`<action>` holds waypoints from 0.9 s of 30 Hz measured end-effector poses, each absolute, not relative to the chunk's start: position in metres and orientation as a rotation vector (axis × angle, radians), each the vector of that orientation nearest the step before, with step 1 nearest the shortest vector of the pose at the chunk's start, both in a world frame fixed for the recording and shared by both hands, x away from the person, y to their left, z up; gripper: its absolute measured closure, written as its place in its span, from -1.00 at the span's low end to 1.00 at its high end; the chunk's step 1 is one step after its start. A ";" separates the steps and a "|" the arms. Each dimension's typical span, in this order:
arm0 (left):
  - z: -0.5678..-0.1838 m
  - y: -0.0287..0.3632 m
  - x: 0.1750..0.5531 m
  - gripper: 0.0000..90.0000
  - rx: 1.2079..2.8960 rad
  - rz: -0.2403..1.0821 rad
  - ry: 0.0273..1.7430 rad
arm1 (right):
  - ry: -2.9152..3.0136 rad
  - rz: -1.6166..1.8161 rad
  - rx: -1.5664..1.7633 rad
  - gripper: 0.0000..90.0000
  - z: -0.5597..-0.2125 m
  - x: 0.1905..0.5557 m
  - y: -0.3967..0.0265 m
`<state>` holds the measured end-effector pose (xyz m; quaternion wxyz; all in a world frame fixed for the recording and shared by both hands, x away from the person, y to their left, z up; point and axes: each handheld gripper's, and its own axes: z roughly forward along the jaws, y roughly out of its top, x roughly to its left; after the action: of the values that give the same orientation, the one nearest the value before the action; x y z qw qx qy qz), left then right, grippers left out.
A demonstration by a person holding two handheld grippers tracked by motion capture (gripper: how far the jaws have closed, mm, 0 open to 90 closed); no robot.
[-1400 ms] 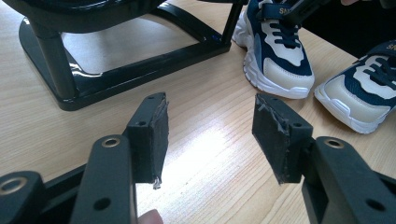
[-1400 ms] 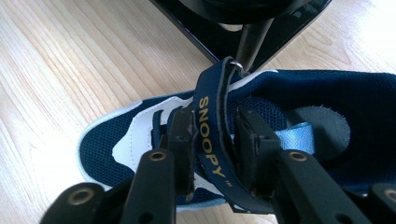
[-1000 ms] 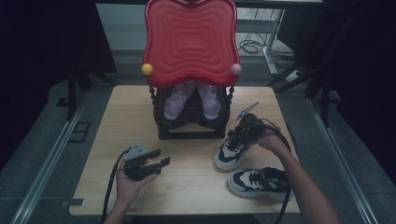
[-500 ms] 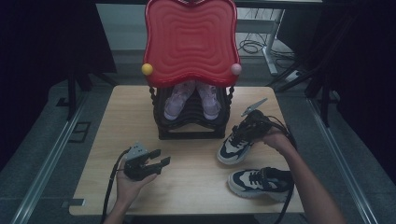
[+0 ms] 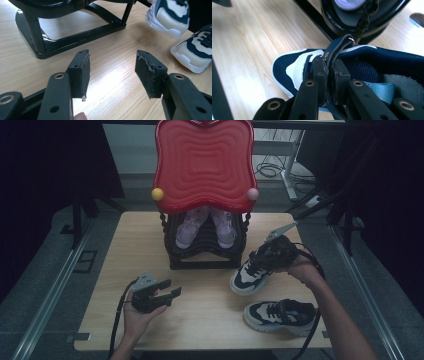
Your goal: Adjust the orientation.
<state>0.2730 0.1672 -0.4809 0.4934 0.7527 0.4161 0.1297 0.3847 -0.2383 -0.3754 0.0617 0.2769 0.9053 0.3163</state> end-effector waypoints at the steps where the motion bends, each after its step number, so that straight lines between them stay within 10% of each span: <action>1: -0.481 0.168 0.273 0.02 1.824 0.315 1.011 | 2.735 0.969 0.839 0.86 -0.372 0.381 -0.238; 27: -0.473 0.196 0.275 0.02 1.751 0.363 1.062 | 2.771 1.212 0.685 0.85 -0.363 0.333 -0.164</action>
<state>0.2748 0.1964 -0.4725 0.5062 0.7260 0.4404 0.1505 0.3326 -0.1640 -0.3634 0.0203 0.2209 0.8934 0.3908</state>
